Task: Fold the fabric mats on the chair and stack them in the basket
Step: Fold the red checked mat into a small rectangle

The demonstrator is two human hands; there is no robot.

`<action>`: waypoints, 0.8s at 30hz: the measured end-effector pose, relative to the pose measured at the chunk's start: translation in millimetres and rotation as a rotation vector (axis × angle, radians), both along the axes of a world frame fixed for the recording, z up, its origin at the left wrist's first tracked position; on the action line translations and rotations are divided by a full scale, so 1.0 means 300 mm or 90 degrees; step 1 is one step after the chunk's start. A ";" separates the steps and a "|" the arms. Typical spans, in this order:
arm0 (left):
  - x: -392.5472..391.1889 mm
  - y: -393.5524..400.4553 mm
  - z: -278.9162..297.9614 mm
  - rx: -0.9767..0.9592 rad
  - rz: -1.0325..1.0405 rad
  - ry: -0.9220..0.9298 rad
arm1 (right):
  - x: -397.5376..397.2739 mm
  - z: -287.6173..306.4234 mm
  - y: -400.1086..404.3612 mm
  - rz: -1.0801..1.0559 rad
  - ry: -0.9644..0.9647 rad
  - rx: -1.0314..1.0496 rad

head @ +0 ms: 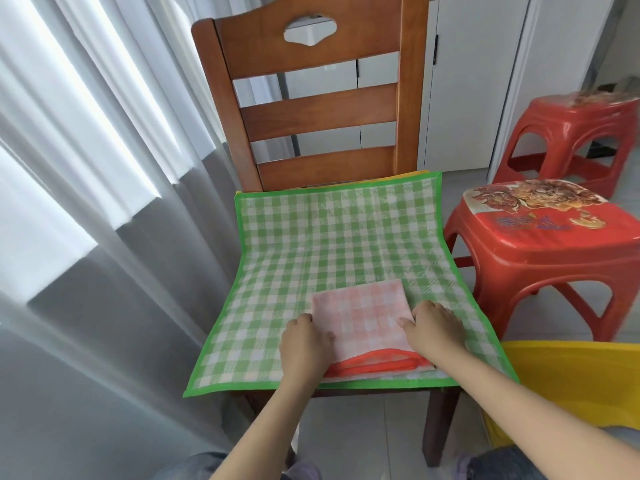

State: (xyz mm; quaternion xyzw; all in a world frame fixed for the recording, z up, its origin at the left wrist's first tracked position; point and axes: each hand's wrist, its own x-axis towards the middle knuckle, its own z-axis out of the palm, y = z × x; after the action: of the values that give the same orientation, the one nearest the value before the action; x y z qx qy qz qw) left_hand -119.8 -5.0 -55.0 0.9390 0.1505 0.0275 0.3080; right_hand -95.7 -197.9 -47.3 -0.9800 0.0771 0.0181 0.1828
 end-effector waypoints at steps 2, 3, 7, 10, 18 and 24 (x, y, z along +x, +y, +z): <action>-0.005 -0.020 0.008 -0.071 -0.007 -0.052 | 0.000 0.016 -0.008 -0.018 -0.035 0.105; -0.006 -0.034 0.020 -0.122 -0.017 -0.069 | 0.000 0.028 -0.015 -0.029 -0.056 0.169; 0.038 -0.101 0.050 -0.256 -0.126 -0.115 | 0.016 0.076 -0.074 -0.053 -0.141 0.341; 0.104 -0.171 0.072 -0.300 -0.146 -0.100 | 0.052 0.110 -0.146 -0.027 -0.146 0.403; 0.366 -0.485 0.199 -0.300 -0.264 -0.138 | 0.241 0.180 -0.457 -0.088 -0.240 0.306; 0.561 -0.744 0.188 -0.251 -0.352 -0.118 | 0.373 0.153 -0.704 -0.130 -0.273 0.258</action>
State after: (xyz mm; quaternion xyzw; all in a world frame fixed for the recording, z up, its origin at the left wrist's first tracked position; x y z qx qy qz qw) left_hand 48.5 -228.2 1.3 0.8603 -0.1355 -0.0016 0.4915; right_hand 16.3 -409.1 -1.3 -0.8924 0.1296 -0.1926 0.3871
